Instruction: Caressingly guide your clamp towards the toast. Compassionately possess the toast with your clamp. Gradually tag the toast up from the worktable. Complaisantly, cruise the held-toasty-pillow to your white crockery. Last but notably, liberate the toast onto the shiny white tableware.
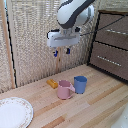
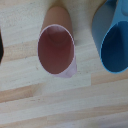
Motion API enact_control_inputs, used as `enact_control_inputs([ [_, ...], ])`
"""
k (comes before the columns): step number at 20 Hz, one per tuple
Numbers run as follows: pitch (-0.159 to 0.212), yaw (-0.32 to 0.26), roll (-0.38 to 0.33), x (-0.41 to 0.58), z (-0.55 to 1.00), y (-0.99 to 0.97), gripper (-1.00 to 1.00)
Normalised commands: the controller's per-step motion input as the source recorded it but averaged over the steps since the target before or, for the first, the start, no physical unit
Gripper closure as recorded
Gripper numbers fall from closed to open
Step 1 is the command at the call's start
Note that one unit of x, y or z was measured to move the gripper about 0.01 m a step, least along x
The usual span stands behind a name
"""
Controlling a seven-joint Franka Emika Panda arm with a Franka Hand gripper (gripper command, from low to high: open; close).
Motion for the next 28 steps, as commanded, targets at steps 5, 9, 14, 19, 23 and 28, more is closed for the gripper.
enact_control_inputs([
  [5, -0.001, 0.012, 0.000, 0.519, -0.18, 0.03, -1.00],
  [9, 0.049, 0.046, 0.000, 0.605, -0.21, 0.00, -1.00],
  [14, 0.088, 0.077, -0.017, 0.372, -0.24, 0.03, -1.00],
  [19, 0.110, 0.108, -0.049, 0.224, -0.37, 0.04, -1.00],
  [23, 0.077, 0.142, -0.043, 0.231, -0.40, 0.00, -1.00],
  [28, 0.009, 0.185, -0.038, 0.397, -0.36, 0.00, -1.00],
])
